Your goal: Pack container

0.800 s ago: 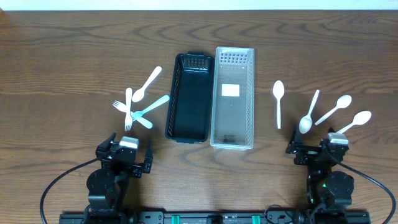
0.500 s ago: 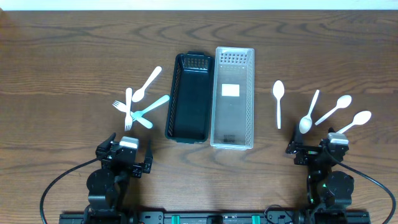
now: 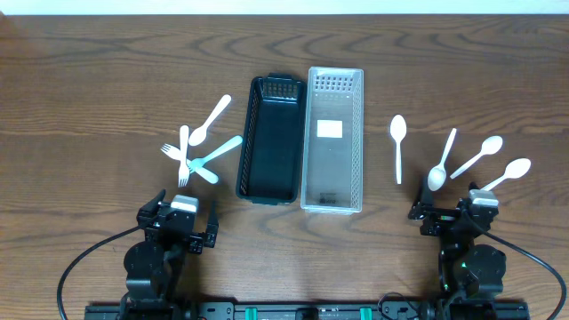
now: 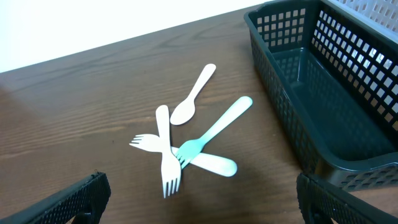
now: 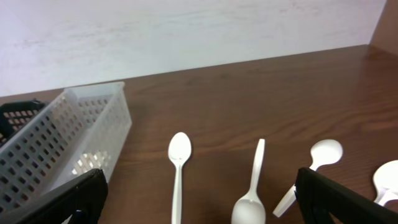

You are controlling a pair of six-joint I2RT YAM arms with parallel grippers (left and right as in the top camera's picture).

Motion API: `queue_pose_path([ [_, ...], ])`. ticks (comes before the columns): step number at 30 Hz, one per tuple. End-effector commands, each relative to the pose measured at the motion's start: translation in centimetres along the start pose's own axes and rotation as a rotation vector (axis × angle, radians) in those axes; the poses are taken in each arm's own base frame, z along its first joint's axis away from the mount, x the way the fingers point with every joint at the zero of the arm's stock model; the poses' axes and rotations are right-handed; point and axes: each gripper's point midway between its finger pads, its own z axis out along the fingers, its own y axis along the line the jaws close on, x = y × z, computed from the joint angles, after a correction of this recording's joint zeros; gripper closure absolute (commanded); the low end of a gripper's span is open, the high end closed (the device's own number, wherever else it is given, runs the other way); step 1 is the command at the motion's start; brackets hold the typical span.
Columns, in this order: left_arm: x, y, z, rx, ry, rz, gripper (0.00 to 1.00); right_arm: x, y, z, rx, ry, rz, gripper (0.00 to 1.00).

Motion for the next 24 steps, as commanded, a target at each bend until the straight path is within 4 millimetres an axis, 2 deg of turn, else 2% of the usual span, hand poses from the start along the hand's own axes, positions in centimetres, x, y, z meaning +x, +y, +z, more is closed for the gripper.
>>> queue_pose_path([
  [1, 0.9, 0.0, 0.3, -0.006, 0.016, -0.016, 0.02, 0.2, 0.7, 0.0, -0.039, 0.006, 0.053, 0.01],
  [7, 0.9, -0.1, 0.3, 0.0, 0.015, -0.024, 0.02, 0.6, 3.7, -0.4, -0.208, 0.052, 0.215, 0.01],
  [9, 0.7, -0.7, 0.3, 0.036, 0.009, -0.103, 0.02, 0.7, 4.9, -0.7, -0.278, 0.074, 0.254, 0.01],
  [15, 0.9, -2.3, 0.3, 0.126, 0.048, -0.482, 0.02, 1.6, 9.3, -2.7, -0.541, 0.202, 0.376, 0.01],
  [21, 2.0, -2.6, 0.6, 0.122, 0.12, -0.614, 0.02, 2.8, 10.1, -3.2, -0.585, 0.296, 0.393, 0.01],
  [24, 1.1, -3.6, 0.3, 0.187, 0.137, -0.666, 0.02, 2.4, 10.0, -2.9, -0.568, 0.311, 0.366, 0.01],
])
